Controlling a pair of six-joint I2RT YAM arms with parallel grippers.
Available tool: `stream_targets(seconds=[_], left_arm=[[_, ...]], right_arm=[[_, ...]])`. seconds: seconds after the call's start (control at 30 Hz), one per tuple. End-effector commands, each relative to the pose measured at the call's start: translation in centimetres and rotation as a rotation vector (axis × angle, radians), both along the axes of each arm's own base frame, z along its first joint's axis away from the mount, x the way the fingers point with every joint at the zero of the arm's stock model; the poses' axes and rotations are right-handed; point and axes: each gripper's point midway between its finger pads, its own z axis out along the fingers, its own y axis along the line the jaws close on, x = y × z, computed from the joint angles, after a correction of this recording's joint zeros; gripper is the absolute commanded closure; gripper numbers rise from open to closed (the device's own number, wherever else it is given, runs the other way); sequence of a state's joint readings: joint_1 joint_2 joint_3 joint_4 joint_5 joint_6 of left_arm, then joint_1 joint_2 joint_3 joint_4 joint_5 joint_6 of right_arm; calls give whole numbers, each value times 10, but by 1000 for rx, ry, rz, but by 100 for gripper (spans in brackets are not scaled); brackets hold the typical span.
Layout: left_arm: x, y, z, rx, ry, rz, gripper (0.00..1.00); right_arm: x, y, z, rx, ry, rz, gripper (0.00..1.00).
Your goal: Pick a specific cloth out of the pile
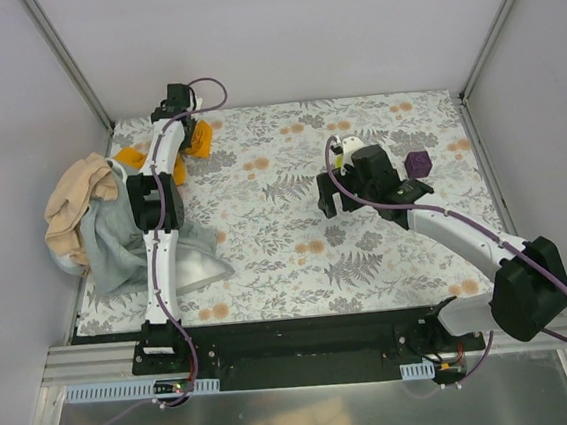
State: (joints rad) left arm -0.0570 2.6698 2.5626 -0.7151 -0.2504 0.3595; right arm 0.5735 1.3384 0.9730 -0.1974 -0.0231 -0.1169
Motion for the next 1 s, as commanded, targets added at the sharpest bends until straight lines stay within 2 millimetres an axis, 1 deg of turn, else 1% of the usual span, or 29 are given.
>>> stream_targets(seconds=[0.0,0.07,0.13,0.17,0.23,0.3,0.33,0.37,0.4,0.47,0.5,0.53,0.57,0.6,0.63,0.67,0.7,0.73,0.77,0.83,0.9,0.97], left_arm=[[11,-16,88,-104,-186,0,100],[12,-20,139,-138,-288,-3,100],[10,-26,194,-172,-402,-18,100],[6,-29,224,-183,-461,-29,100],[-6,-35,283,-207,-577,-57,100],[-24,-49,335,-302,-674,-92,100],[-34,-55,355,-345,-709,-110,100],[-47,-68,377,-418,-737,-153,100],[-61,-76,398,-469,-768,-172,100],[-85,-89,428,-541,-809,-178,100],[-95,-96,432,-551,-807,-162,100],[-107,-111,431,-539,-783,-181,100],[-120,-130,426,-515,-743,-228,100],[-137,-152,420,-479,-703,-295,100],[-159,-185,415,-467,-660,-383,100],[-175,-195,411,-462,-622,-423,100],[-197,-219,413,-490,-590,-485,100],[-217,-234,416,-531,-559,-526,100],[-233,-246,420,-582,-532,-550,100],[-264,-270,426,-667,-483,-612,100],[-294,-296,421,-669,-426,-705,100],[-317,-319,405,-647,-352,-782,100]], right_arm=[[7,0,28,30,-53,-19,1],[6,0,33,39,-62,-22,1],[6,-1,38,48,-73,-26,1],[4,-1,40,53,-75,-27,1],[9,-11,44,38,-100,-79,1],[11,-17,48,26,-119,-114,1],[13,-24,49,15,-125,-144,1],[14,-30,50,4,-131,-176,1],[16,-38,50,-5,-135,-214,1],[23,-62,56,-21,-155,-339,1],[26,-74,57,-20,-161,-392,1],[28,-86,59,-23,-172,-432,1],[29,-97,63,12,-171,-497,1],[30,-107,65,22,-178,-541,1],[29,-118,67,31,-187,-578,1],[29,-130,70,37,-199,-621,1],[28,-141,74,41,-214,-658,1],[25,-153,77,43,-230,-701,1],[23,-168,79,42,-246,-754,1],[16,-191,84,55,-274,-835,1],[9,-210,86,75,-288,-900,1],[2,-226,91,97,-303,-955,1]])
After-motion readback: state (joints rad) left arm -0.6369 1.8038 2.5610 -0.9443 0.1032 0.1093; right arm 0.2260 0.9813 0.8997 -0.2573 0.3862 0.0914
